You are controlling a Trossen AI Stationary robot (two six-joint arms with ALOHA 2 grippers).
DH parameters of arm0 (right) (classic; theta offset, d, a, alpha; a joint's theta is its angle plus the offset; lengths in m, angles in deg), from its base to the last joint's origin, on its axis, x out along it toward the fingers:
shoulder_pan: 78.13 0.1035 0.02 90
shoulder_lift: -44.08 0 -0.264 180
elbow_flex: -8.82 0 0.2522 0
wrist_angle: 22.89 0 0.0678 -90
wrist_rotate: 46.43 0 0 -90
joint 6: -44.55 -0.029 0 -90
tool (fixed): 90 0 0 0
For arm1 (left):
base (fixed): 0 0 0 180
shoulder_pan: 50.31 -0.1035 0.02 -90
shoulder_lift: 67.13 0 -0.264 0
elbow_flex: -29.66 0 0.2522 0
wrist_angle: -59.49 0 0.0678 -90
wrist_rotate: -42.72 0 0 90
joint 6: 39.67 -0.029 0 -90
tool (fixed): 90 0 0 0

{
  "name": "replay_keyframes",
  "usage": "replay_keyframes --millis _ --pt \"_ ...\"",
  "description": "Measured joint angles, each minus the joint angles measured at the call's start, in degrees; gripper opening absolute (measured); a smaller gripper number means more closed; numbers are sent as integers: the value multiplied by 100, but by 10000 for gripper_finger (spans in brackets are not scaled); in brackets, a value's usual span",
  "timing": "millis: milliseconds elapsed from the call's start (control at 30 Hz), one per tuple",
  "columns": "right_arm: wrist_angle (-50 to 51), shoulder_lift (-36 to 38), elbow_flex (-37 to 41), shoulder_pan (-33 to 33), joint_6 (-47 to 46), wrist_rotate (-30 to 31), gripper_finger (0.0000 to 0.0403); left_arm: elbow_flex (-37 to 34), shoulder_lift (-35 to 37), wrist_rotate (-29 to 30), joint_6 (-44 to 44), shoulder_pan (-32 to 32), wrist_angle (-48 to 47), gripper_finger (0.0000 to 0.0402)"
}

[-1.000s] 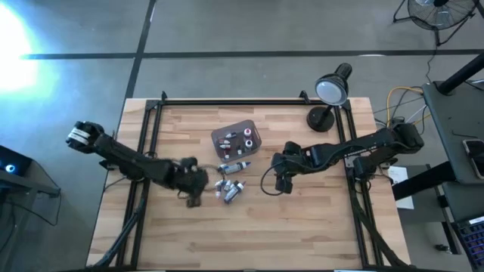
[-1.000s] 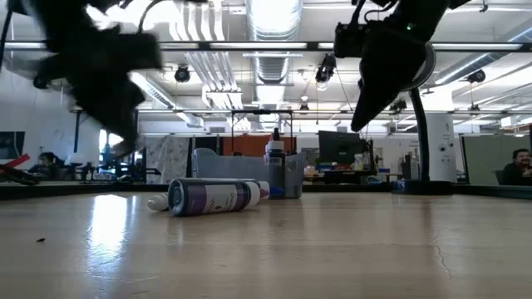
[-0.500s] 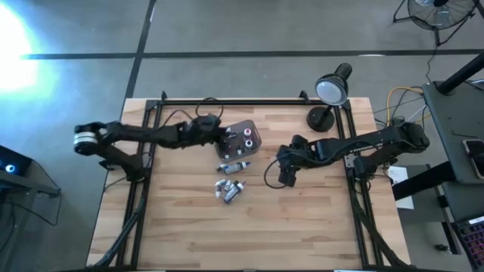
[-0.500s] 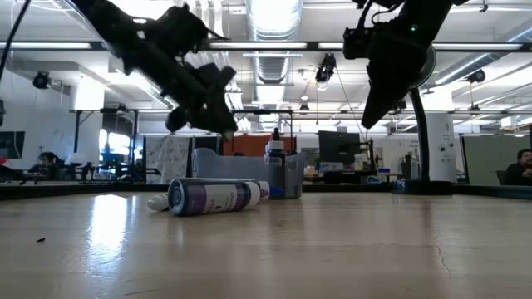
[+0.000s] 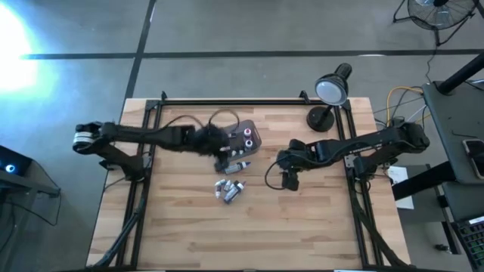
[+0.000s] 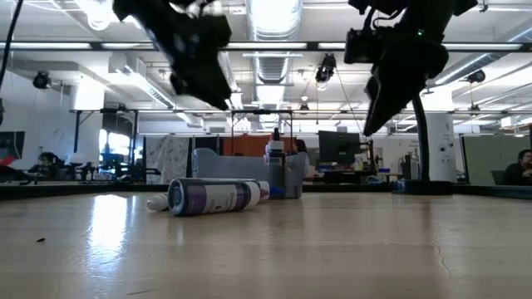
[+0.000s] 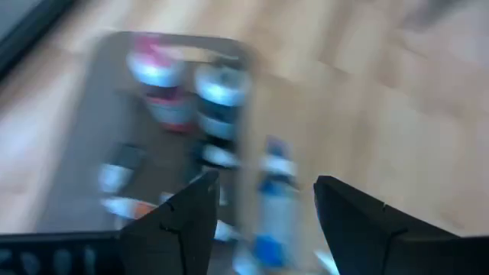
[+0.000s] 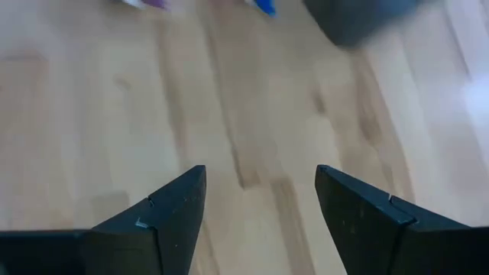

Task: Pick & Place food coloring
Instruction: Put the small purple food coloring bottle into the gray bin

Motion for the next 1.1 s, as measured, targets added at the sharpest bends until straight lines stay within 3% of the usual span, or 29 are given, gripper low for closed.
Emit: replay_keyframes --millis 100,200,367,533,733,900,1100 --pt "-561 0 88 2 667 -82 237 -176 123 -58 375 609 -345 193" --pt "-1119 -40 102 -23 974 -39 235 -510 106 -49 1868 1080 -504 193" --pt "-1329 -262 93 -165 242 -66 239 -998 -164 70 4440 1558 -145 193" --pt "-1123 -601 93 -216 -299 -185 242 -1007 -617 83 5866 1862 -83 193" --pt "-906 -937 95 -212 -358 -224 236 -543 -1224 87 6351 1991 -157 193" --pt "-827 -1019 95 -212 -365 -224 233 -122 -1814 66 6511 1998 -905 193" --pt "-809 -1019 95 -216 -446 -224 233 -2 -2053 -25 6509 2045 -1069 189"
